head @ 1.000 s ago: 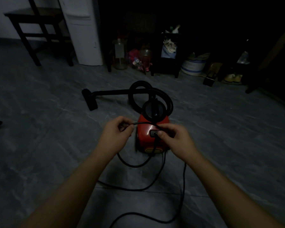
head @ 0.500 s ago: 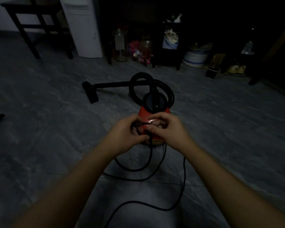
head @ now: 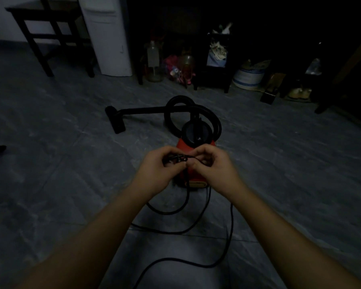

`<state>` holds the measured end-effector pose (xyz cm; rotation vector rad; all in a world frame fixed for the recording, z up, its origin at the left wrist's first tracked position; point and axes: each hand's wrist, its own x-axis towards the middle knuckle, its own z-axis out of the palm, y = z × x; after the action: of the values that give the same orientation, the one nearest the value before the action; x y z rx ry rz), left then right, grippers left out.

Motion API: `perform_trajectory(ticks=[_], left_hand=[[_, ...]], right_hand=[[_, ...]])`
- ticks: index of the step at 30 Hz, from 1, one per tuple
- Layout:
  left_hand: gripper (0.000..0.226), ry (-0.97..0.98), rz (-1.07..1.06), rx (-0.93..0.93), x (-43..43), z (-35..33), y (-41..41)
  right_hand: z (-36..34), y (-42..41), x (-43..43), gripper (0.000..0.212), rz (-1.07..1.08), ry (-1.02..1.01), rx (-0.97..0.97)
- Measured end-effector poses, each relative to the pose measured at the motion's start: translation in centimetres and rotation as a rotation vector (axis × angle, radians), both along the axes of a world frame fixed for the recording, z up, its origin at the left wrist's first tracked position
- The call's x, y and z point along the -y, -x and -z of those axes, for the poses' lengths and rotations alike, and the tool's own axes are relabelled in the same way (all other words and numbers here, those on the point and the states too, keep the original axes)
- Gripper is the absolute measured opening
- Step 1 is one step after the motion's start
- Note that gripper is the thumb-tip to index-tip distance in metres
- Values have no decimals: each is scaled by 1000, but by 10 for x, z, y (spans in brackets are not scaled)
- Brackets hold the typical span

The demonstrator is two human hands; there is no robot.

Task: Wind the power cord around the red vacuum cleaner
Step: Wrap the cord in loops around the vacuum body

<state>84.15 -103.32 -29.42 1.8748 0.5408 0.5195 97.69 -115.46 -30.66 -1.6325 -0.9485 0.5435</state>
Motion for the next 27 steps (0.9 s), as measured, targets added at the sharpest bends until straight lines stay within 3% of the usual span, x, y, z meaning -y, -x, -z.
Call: perform_trajectory(ticks=[3, 9, 18, 22, 27], left_hand=[[12, 166, -128, 46, -5, -1, 1], [14, 340, -364, 141, -19, 0, 5], [18, 419, -399, 206, -19, 3, 4], [18, 544, -410, 258, -18, 3, 1], [20, 368, -341, 179, -26, 2, 3]], right_hand=[[1, -1, 1, 20, 24, 39, 132], [8, -8, 2, 24, 74, 69, 128], [29, 6, -5, 44, 29, 80, -28], [29, 9, -9, 25, 89, 53, 11], [16, -4, -8, 25, 93, -1, -1]])
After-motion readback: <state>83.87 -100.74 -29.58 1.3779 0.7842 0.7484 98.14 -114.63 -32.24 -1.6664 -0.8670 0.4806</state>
